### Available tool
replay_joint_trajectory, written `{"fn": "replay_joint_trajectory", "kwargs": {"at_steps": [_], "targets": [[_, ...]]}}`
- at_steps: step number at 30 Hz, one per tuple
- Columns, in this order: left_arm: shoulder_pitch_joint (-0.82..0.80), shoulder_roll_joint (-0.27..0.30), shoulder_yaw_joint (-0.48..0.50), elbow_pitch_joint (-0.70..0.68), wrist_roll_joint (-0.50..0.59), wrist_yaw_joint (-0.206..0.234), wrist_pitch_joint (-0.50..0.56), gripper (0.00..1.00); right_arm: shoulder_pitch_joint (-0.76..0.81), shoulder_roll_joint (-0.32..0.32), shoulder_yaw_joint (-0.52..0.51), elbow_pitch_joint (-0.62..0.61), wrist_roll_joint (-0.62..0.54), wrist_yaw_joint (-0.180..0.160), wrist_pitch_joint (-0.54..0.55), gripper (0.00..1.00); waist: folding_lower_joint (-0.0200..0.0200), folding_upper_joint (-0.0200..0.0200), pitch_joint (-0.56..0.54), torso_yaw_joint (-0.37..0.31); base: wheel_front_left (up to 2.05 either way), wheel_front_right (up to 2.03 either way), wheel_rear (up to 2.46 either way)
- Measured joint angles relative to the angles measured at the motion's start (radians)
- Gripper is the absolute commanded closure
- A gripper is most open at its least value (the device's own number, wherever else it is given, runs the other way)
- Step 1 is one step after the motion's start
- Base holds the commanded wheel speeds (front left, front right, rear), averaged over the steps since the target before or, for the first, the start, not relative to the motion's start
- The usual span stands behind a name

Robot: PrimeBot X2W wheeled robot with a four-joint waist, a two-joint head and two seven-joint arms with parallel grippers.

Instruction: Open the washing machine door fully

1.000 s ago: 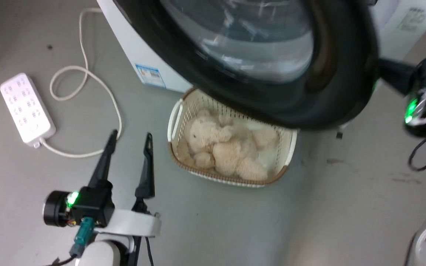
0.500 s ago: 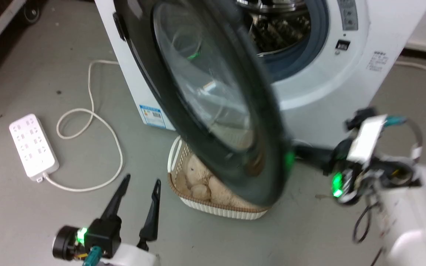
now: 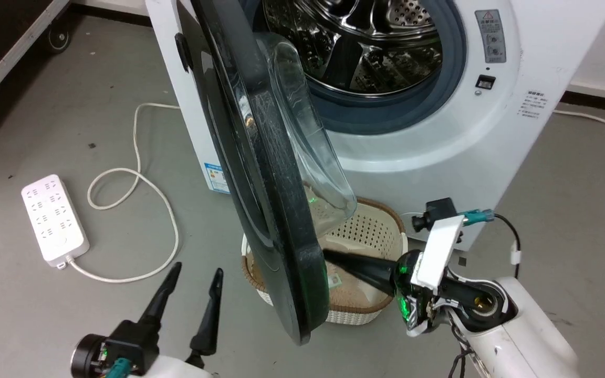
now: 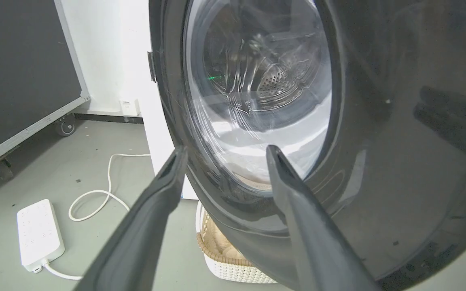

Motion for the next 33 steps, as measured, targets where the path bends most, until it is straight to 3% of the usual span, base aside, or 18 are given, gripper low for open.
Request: {"fn": "replay_joint_trajectory", "kwargs": {"at_steps": [1, 5, 9, 12, 15, 19, 26, 33], "targets": [[-0.001, 0.004, 0.005, 0.009, -0.015, -0.002, 0.000, 0.00, 0.016, -0.013, -0.006, -0.038, -0.055, 0.000, -0.081, 0.00, 0.0001, 0.0000, -0.008, -0.011, 0.00, 0.00, 0.00], [-0.002, 0.006, 0.011, 0.012, -0.024, -0.008, 0.000, 0.00, 0.061, -0.072, -0.040, -0.162, -0.193, 0.000, -0.283, 0.00, 0.0000, 0.0000, -0.021, -0.039, 0.00, 0.00, 0.00], [-0.005, 0.005, 0.011, 0.023, -0.031, -0.008, 0.000, 0.00, 0.104, -0.179, -0.044, -0.293, -0.437, 0.000, -0.560, 0.00, 0.0001, 0.0000, -0.033, -0.075, 0.00, 0.00, 0.00], [-0.005, 0.001, 0.016, 0.030, -0.035, -0.008, 0.000, 0.00, 0.157, -0.248, -0.048, -0.338, -0.627, 0.000, -0.762, 0.00, 0.0001, 0.0000, -0.048, -0.102, 0.00, 0.00, 0.00], [-0.003, -0.002, 0.028, 0.032, -0.039, -0.008, 0.000, 0.00, 0.225, -0.273, -0.103, -0.347, -0.783, 0.000, -0.924, 0.00, 0.0000, 0.0000, -0.065, -0.130, 0.00, 0.00, 0.00], [0.000, -0.009, 0.042, 0.032, -0.039, -0.008, 0.000, 0.00, 0.325, -0.258, -0.219, -0.377, -1.026, 0.000, -1.000, 0.00, 0.0000, 0.0000, -0.079, -0.163, 0.00, 0.00, 0.00], [0.003, -0.026, 0.074, 0.025, -0.038, -0.008, 0.000, 0.00, 0.512, -0.095, -0.334, -0.499, -1.360, 0.000, -1.014, 0.00, 0.0001, 0.0000, -0.083, -0.191, 0.00, 0.00, 0.00], [0.014, -0.033, 0.083, 0.035, -0.035, -0.008, 0.000, 0.00, 0.618, -0.013, -0.361, -0.601, -1.510, 0.000, -1.017, 0.00, 0.0000, 0.0000, -0.091, -0.190, 0.00, 0.00, 0.00]]}}
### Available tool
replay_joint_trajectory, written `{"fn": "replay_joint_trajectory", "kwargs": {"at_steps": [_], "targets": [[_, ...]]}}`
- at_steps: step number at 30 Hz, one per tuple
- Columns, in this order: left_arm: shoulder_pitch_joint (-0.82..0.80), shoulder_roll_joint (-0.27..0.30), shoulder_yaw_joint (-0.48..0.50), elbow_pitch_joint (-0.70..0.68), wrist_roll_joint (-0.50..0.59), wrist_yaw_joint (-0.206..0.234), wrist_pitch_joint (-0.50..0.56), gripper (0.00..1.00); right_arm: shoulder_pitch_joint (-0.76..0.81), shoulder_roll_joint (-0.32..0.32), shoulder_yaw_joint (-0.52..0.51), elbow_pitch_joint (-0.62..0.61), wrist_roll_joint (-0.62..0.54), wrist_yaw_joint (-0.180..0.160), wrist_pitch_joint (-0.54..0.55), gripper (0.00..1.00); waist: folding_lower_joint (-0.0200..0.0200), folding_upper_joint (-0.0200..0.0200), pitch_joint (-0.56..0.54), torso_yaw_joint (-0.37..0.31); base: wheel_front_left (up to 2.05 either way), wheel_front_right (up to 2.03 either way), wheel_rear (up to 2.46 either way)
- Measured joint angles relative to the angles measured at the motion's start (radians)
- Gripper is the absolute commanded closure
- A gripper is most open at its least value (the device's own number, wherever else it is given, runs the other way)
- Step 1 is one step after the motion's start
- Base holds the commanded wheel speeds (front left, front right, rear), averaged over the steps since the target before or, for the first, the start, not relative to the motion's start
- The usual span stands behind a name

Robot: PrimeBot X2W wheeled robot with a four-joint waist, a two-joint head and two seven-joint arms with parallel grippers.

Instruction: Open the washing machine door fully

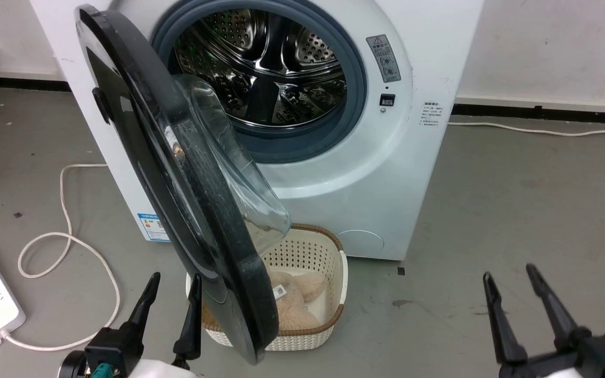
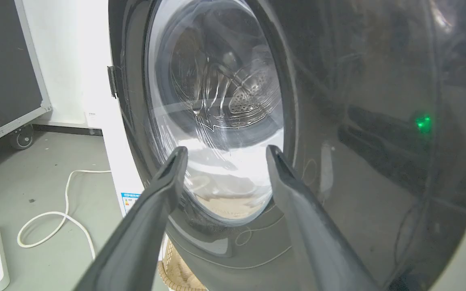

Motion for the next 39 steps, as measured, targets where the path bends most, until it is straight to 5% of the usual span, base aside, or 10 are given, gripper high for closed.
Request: {"fn": "replay_joint_trajectory", "kwargs": {"at_steps": [8, 9, 10, 19, 29, 37, 39], "targets": [[0.008, -0.007, 0.014, 0.000, 0.015, 0.000, 0.000, 0.02, 0.029, 0.007, -0.020, -0.006, 0.028, 0.000, 0.000, 0.00, 0.0001, 0.0000, -0.004, 0.001, 0.00, 0.00, 0.00], [0.008, -0.008, 0.015, -0.002, 0.015, 0.000, 0.000, 0.93, 0.029, 0.007, -0.021, -0.006, 0.034, 0.000, 0.000, 0.00, 0.0001, 0.0000, -0.004, 0.002, 0.00, 0.00, 0.00], [0.008, -0.010, 0.017, -0.005, 0.015, 0.000, 0.000, 1.00, 0.029, 0.007, -0.022, -0.007, 0.038, 0.000, 0.000, 0.00, 0.0001, 0.0000, -0.005, 0.003, 0.00, 0.00, 0.00], [0.007, -0.024, 0.053, -0.068, 0.019, 0.011, 0.000, 1.00, 0.028, 0.007, -0.028, -0.006, 0.057, 0.000, 0.000, 0.00, 0.0001, 0.0000, -0.010, 0.007, 0.00, 0.00, 0.00], [-0.116, -0.027, 0.094, -0.340, -0.021, 0.097, -0.001, 1.00, 0.028, 0.008, -0.029, -0.004, 0.078, 0.000, 0.000, 0.00, 0.0001, 0.0000, -0.016, 0.009, 0.00, 0.00, 0.00], [-0.179, -0.027, -0.040, -0.533, 0.015, 0.125, 0.115, 1.00, 0.028, 0.009, -0.051, 0.005, 0.080, 0.000, 0.000, 0.00, 0.0001, 0.0000, -0.016, 0.000, 0.00, 0.00, 0.00], [-0.172, -0.028, -0.180, -0.568, 0.005, 0.114, 0.181, 1.00, 0.028, 0.009, -0.051, 0.012, 0.081, 0.000, 0.000, 0.00, 0.0001, 0.0000, -0.013, -0.004, 0.00, 0.00, 0.00]]}}
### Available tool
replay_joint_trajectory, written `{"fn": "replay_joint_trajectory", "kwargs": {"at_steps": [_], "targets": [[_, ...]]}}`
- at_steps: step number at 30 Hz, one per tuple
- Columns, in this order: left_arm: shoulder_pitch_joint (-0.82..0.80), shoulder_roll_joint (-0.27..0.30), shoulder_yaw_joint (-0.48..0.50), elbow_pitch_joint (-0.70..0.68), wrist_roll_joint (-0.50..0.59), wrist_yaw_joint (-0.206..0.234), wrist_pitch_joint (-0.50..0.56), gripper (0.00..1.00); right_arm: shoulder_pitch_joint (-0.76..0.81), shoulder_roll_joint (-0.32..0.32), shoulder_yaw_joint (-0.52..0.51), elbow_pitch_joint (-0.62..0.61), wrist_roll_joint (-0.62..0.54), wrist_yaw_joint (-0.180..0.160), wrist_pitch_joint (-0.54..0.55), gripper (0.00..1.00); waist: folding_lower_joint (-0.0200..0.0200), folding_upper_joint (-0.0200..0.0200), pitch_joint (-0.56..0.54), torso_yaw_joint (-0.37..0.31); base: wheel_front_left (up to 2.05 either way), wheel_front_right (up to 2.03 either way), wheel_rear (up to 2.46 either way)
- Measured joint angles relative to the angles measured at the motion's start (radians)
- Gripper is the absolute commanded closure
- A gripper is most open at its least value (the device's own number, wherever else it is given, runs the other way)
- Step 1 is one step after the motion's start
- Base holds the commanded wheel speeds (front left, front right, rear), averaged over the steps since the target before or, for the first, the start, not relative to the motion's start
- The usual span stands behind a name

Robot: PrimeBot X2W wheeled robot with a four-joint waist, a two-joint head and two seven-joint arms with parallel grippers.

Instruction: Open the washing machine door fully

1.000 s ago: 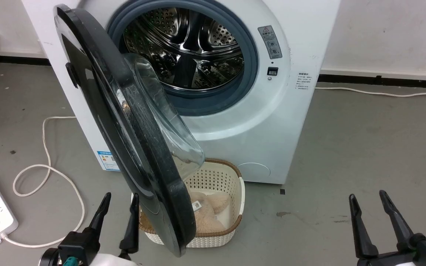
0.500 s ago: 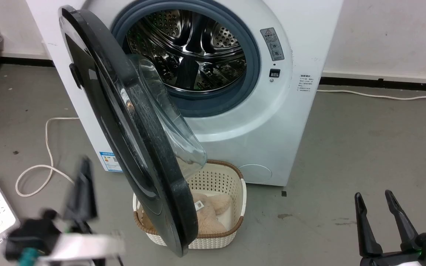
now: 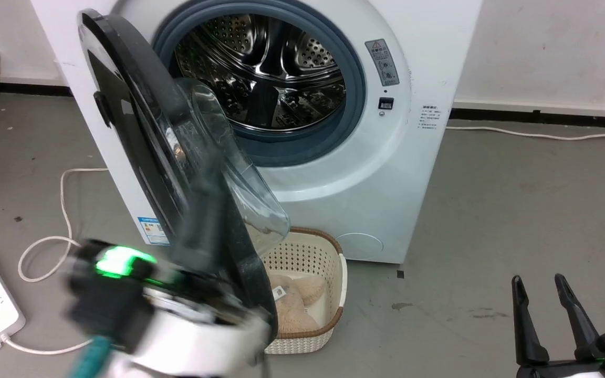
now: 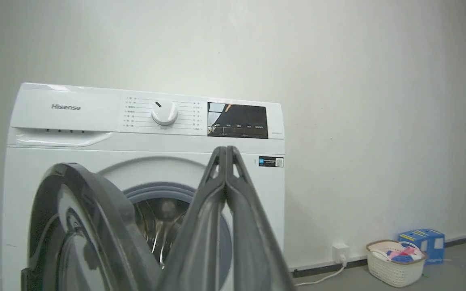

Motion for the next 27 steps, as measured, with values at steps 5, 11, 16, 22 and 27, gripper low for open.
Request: {"fn": "replay_joint_trajectory", "kwargs": {"at_steps": [5, 11, 16, 22, 27], "targets": [[0.063, -0.001, -0.156, 0.050, -0.021, 0.001, 0.054, 1.00, 0.000, 0.000, 0.001, 0.012, 0.012, 0.000, 0.000, 0.00, 0.0000, 0.0000, 0.005, -0.001, 0.00, 0.00, 0.00], [0.149, -0.001, -0.264, 0.230, -0.038, 0.027, 0.137, 1.00, -0.004, 0.000, 0.010, 0.018, 0.035, 0.000, 0.000, 0.00, 0.0000, 0.0000, 0.017, 0.002, 0.00, 0.00, 0.00], [0.153, 0.003, -0.225, 0.356, -0.046, 0.065, 0.135, 1.00, -0.009, 0.000, 0.019, 0.022, 0.044, 0.000, 0.000, 0.00, 0.0000, 0.0000, 0.030, 0.021, 0.00, 0.00, 0.00], [0.153, 0.008, -0.195, 0.425, -0.070, 0.080, 0.122, 1.00, -0.015, 0.001, 0.016, 0.023, 0.044, 0.000, 0.000, 0.00, 0.0000, 0.0000, 0.028, 0.056, 0.00, 0.00, 0.00], [0.159, 0.016, -0.190, 0.435, -0.080, 0.079, 0.116, 1.00, -0.015, 0.001, 0.022, 0.021, 0.044, 0.000, 0.000, 0.00, -0.0001, 0.0000, 0.018, 0.105, 0.00, 0.00, 0.00]]}}
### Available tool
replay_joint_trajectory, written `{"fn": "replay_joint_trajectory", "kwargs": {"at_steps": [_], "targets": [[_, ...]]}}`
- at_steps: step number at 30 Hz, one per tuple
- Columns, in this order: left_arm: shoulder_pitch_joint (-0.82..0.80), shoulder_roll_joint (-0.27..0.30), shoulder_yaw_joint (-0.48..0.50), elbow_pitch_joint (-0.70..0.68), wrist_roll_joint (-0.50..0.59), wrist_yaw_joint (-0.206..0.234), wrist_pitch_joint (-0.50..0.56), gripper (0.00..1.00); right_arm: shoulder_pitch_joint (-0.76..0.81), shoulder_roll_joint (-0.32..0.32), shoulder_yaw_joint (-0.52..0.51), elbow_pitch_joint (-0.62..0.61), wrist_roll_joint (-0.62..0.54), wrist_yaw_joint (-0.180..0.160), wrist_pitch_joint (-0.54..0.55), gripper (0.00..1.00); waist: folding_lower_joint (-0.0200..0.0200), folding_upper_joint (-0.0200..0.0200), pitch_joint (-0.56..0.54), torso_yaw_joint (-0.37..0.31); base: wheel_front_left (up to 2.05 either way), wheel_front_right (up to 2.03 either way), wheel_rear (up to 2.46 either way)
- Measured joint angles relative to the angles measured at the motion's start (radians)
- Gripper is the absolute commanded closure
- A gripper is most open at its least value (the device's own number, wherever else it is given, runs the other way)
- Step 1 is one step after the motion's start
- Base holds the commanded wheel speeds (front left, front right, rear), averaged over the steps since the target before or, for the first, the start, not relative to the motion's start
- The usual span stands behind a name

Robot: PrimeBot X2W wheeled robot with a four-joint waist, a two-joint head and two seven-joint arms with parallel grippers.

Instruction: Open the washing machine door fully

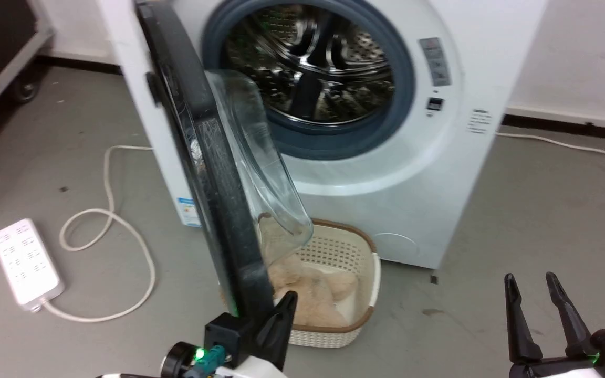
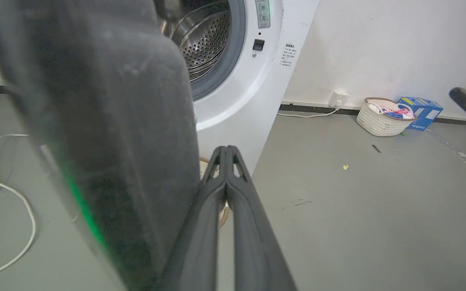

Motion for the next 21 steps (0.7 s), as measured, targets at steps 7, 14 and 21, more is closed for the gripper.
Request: {"fn": "replay_joint_trajectory", "kwargs": {"at_steps": [7, 14, 21], "targets": [[0.038, 0.061, 0.087, -0.013, -0.022, 0.029, -0.010, 1.00, 0.001, 0.001, 0.006, 0.002, 0.000, 0.000, 0.000, 0.00, 0.0001, 0.0000, -0.008, 0.093, 0.00, 0.00, 0.00], [0.046, 0.145, 0.232, -0.053, -0.065, 0.072, -0.011, 1.00, -0.001, 0.001, 0.022, 0.003, -0.012, 0.000, 0.000, 0.00, 0.0000, 0.0000, 0.010, 0.185, 0.00, 0.00, 0.00], [0.005, 0.227, 0.347, -0.048, -0.115, 0.073, 0.011, 1.00, -0.034, 0.001, 0.027, 0.001, -0.036, 0.000, 0.000, 0.00, 0.0001, 0.0000, 0.084, 0.217, 0.00, 0.00, 0.00]]}}
